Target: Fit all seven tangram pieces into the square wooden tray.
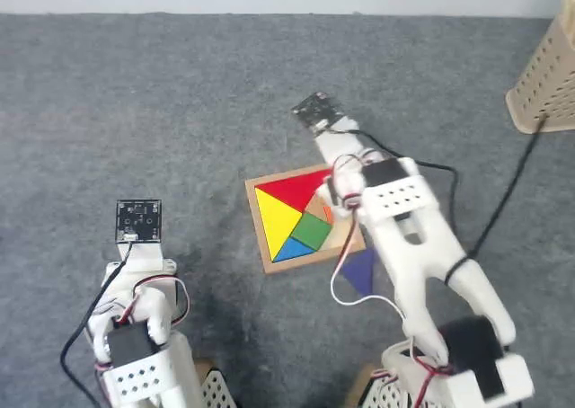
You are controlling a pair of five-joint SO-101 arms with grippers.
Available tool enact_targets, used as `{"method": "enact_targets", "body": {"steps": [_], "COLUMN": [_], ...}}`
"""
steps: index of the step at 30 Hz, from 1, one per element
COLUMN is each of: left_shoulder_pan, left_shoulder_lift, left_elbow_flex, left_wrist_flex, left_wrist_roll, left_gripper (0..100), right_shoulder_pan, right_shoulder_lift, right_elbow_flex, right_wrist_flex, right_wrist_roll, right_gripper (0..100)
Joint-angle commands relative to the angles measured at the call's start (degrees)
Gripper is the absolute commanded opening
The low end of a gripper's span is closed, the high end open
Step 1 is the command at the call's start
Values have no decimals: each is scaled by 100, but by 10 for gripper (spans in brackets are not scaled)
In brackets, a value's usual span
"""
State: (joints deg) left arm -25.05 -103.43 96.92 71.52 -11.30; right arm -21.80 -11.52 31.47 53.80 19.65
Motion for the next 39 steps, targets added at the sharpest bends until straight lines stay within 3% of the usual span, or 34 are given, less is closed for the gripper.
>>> {"method": "enact_targets", "body": {"steps": [1,8,12,18,24,28,32,39], "left_shoulder_pan": [-18,-18,-18,-18,-18,-18,-18,-18], "left_shoulder_lift": [-79,-79,-79,-79,-79,-79,-79,-79], "left_elbow_flex": [-40,-40,-40,-40,-40,-40,-40,-40], "left_wrist_flex": [44,44,44,44,44,44,44,44], "left_wrist_roll": [-26,-26,-26,-26,-26,-26,-26,-26], "left_gripper": [13,13,13,13,13,13,13,13], "right_shoulder_pan": [233,453,488,-259,-716,-708,-277,1262], "right_shoulder_lift": [-514,-567,-365,-330,-435,-242,92,171], "right_elbow_flex": [-105,0,316,1178,1688,1934,1978,1829], "right_wrist_flex": [690,1974,1622,1402,1077,567,488,453], "right_wrist_roll": [-97,-818,-721,-369,-396,-571,-360,352], "right_gripper": [6,10,10,12,147,158,158,158]}}
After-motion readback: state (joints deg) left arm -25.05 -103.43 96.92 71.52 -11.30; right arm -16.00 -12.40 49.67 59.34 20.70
